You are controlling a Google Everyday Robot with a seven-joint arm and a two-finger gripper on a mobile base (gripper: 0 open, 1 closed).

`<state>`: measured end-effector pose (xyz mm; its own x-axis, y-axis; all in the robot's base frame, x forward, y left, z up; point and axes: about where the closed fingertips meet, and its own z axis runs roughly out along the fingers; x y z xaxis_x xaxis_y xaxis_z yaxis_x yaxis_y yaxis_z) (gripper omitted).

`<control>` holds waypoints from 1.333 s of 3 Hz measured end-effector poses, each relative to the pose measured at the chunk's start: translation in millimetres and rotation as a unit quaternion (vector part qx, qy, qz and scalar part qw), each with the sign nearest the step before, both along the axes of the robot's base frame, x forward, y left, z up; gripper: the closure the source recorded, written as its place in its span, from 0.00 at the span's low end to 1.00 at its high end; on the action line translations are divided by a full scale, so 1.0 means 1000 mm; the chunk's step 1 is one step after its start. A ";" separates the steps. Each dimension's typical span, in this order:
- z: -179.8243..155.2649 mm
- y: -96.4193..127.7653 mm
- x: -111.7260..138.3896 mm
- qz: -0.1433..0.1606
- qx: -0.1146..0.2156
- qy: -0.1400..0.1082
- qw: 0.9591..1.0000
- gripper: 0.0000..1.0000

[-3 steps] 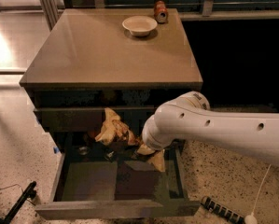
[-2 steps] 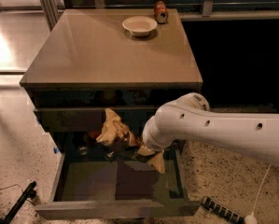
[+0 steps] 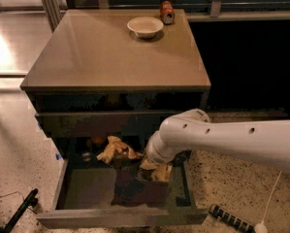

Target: Place brown chip bag into middle drawer

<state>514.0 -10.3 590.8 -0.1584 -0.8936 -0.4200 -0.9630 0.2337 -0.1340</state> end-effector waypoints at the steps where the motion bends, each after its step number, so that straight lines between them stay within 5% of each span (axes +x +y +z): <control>1: -0.027 0.004 -0.004 0.003 0.009 0.022 1.000 1.00; 4: -0.060 0.010 -0.001 0.006 0.007 0.053 0.999 1.00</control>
Offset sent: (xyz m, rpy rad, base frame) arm -0.0033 0.0039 -0.0224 0.0169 0.0358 0.0049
